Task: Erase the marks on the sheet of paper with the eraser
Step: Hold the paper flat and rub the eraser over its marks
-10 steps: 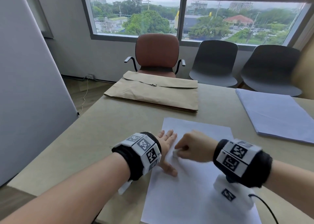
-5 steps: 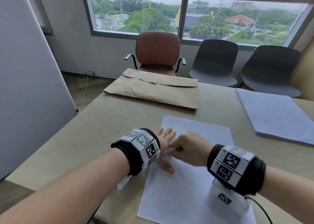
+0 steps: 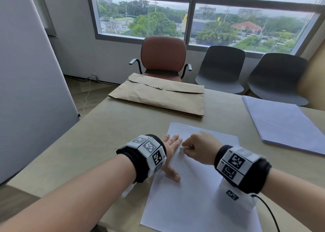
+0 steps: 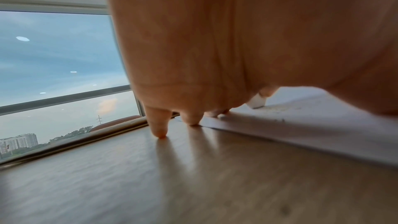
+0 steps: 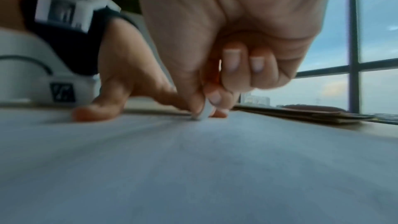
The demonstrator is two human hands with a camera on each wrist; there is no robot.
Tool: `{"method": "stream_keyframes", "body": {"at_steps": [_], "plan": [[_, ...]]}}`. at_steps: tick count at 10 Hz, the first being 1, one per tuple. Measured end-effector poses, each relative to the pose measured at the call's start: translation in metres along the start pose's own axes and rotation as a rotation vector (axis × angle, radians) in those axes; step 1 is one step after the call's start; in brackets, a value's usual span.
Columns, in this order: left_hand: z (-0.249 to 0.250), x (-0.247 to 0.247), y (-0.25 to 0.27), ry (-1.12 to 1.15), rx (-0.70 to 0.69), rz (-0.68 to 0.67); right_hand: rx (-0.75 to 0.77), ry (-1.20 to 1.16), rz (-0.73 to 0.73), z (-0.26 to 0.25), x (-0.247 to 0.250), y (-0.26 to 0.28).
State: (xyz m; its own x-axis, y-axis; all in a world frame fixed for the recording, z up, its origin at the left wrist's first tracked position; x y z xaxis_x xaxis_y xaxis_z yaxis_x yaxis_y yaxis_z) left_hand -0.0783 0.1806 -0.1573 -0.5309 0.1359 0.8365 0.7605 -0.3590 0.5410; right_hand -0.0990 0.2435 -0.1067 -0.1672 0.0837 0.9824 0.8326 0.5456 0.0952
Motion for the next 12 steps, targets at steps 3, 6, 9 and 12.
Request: {"method": "stream_keyframes", "body": {"at_steps": [3, 6, 9, 12], "plan": [[0.0, 0.0, 0.0, 0.001, -0.009, 0.01, 0.002, 0.006, -0.046, 0.003, 0.001, 0.002], [0.0, -0.002, 0.0, 0.019, -0.005, 0.014, 0.062, -0.087, -0.126, -0.01, -0.011, 0.019], [0.0, -0.003, -0.002, 0.026, -0.009, 0.007, 0.109, -0.133, -0.153, -0.022, -0.02, 0.034], [0.0, -0.002, 0.0, 0.019, -0.011, 0.014, 0.079, -0.062, -0.025, -0.009, -0.013, 0.024]]}}
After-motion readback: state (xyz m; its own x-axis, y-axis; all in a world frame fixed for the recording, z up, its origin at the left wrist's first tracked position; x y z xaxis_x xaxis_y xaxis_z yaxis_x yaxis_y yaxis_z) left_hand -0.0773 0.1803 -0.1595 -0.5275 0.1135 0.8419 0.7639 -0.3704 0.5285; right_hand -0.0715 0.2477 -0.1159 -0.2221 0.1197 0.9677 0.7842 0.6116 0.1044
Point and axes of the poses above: each hand's wrist, its own y-axis away from the middle knuckle, its own x-axis out of the back of the hand, z = x × y, the point moved 9 cm from there along -y, towards the middle knuckle, and after that the axes turned 3 degrees about -x, right-handed, at the moved point
